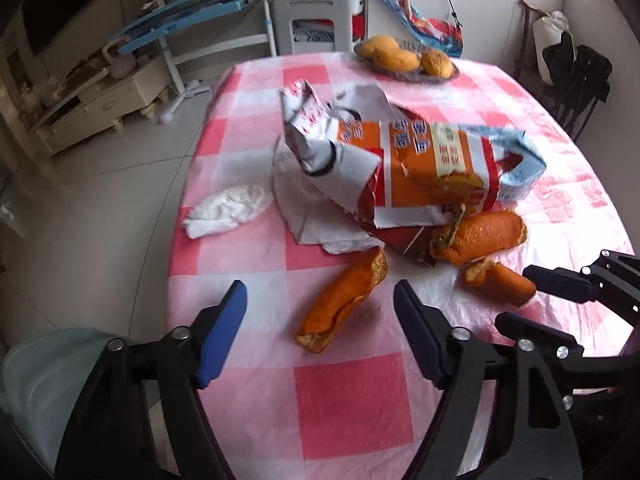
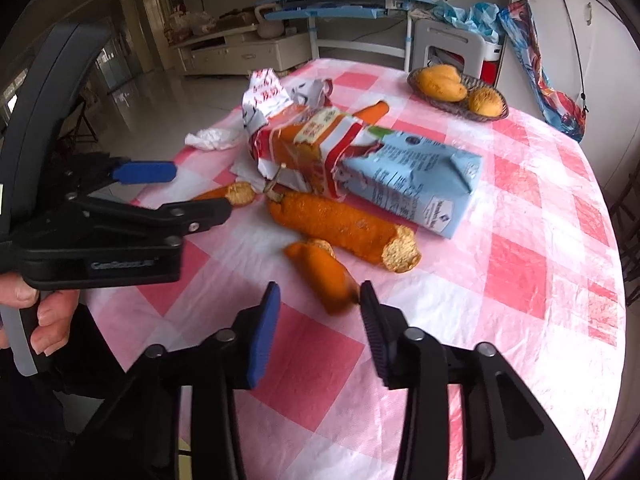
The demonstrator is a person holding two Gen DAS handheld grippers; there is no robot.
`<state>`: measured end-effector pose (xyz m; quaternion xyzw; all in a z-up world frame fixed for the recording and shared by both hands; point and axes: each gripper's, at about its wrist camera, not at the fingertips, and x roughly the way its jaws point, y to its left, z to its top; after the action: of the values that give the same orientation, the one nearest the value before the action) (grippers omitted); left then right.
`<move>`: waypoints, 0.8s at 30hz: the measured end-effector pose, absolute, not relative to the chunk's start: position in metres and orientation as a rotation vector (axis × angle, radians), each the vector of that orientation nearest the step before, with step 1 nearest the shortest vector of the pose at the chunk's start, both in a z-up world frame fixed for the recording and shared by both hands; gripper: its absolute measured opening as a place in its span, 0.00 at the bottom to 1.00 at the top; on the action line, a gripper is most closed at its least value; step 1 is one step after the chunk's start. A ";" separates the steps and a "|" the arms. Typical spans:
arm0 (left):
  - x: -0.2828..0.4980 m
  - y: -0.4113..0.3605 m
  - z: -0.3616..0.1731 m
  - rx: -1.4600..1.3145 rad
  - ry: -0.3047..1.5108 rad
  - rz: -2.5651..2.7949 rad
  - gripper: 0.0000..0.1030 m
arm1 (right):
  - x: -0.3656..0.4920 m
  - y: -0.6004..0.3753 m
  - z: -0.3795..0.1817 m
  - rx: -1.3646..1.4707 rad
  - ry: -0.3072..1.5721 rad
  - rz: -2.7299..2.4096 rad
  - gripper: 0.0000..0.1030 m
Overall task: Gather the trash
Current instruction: 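Grasp an orange sweet potato piece with each tool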
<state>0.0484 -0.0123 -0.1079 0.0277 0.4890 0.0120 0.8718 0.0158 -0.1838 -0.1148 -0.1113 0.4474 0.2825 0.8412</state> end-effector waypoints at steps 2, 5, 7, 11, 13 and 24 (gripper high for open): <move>0.049 -0.014 -0.112 0.051 1.022 0.018 0.59 | 0.014 -0.183 -0.116 -0.248 0.939 0.591 0.33; 0.049 -0.018 -0.110 0.051 1.013 -0.003 0.22 | 0.013 -0.186 -0.116 -0.235 0.937 0.587 0.20; 0.048 -0.017 -0.109 0.027 1.014 -0.019 0.15 | 0.013 -0.187 -0.116 -0.222 0.938 0.593 0.17; 0.040 -0.011 -0.104 -0.037 0.997 -0.033 0.13 | 0.009 -0.186 -0.113 -0.216 0.930 0.614 0.14; 0.034 -0.009 -0.097 -0.069 0.972 -0.042 0.13 | 0.004 -0.185 -0.111 -0.210 0.924 0.634 0.14; -0.014 0.008 -0.066 -0.156 0.876 -0.035 0.13 | -0.069 -0.175 -0.078 -0.286 0.876 0.941 0.14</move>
<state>-0.0140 0.0076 -0.0659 -0.0753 0.4235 -0.0170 0.9026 -0.0685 -0.1746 -0.0777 -0.1327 0.4071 0.4370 0.7910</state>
